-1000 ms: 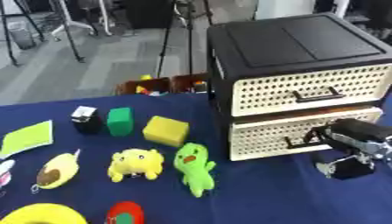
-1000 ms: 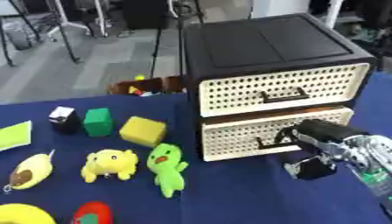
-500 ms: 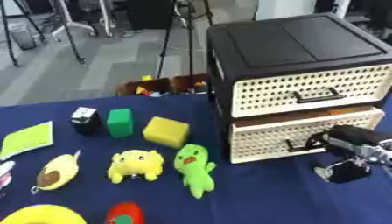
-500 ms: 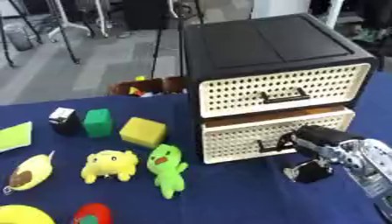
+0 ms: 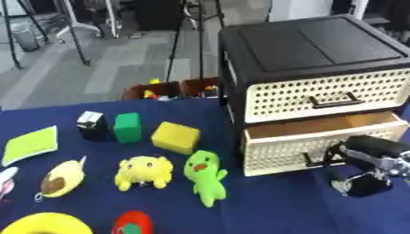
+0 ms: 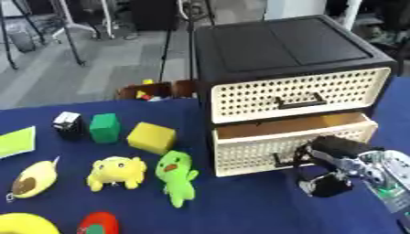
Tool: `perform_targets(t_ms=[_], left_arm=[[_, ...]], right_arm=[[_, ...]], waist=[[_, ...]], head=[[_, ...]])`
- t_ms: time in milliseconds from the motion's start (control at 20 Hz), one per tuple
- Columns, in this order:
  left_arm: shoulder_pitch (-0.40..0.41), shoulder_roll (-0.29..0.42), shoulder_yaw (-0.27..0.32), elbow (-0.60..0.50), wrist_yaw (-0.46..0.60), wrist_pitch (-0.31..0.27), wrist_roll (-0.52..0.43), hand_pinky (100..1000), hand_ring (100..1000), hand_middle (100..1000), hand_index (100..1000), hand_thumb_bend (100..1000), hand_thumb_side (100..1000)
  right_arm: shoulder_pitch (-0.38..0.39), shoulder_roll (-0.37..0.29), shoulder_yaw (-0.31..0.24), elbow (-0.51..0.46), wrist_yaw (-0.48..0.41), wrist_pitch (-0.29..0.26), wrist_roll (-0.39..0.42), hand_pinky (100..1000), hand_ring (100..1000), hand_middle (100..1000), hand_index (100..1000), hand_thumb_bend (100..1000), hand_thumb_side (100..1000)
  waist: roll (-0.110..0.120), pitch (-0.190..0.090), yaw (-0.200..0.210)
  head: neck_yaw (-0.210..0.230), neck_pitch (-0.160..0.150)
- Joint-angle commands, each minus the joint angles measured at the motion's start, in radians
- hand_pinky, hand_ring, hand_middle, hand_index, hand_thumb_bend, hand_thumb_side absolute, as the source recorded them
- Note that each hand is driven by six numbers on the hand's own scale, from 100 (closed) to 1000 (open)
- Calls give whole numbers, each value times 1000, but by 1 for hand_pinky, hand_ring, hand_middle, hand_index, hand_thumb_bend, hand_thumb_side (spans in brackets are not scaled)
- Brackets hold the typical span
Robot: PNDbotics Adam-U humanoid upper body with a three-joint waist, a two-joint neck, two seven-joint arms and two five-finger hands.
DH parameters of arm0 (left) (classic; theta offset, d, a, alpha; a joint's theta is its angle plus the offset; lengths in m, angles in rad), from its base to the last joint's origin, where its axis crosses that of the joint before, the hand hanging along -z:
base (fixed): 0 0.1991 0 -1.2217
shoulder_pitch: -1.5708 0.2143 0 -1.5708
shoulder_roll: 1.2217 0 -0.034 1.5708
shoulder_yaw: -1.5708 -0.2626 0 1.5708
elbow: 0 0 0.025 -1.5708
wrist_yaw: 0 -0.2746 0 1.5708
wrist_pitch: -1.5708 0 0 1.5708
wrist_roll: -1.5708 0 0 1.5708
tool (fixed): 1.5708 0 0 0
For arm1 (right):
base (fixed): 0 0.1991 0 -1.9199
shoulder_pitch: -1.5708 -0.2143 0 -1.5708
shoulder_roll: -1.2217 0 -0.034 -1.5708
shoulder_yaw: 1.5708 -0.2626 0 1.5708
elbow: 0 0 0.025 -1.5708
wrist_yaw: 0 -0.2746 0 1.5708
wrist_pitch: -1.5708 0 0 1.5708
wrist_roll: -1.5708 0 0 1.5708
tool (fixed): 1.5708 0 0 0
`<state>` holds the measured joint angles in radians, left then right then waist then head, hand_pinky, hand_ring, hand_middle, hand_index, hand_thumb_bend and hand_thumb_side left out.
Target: Pick up objects from table and place into drawer.
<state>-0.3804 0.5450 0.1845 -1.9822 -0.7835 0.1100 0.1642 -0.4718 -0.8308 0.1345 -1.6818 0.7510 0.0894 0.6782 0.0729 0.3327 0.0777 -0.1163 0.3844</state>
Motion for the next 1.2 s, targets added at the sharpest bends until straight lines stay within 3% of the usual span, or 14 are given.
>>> perform_targets(t_ms=[50,850,1200], left_arm=[[-12,21,6,-18,4,-2,-1,640,740,788,939,100,944],[-11,24,12,-18,0,1,3,639,740,789,939,100,943],[-10,23,14,-18,-2,2,5,639,740,789,939,100,944]], right_arm=[[28,-38,-12,-35,-7,7,9,100,195,135,715,100,323],[184,-61,-55,-204,-2,19,23,100,200,142,703,100,343],[201,-59,-62,-235,6,24,33,100,202,144,703,100,356]], waist=[[-1,-17,-3],[4,-19,-16],[3,-22,-18]], head=[[2,-5],[11,-12],[10,-14]])
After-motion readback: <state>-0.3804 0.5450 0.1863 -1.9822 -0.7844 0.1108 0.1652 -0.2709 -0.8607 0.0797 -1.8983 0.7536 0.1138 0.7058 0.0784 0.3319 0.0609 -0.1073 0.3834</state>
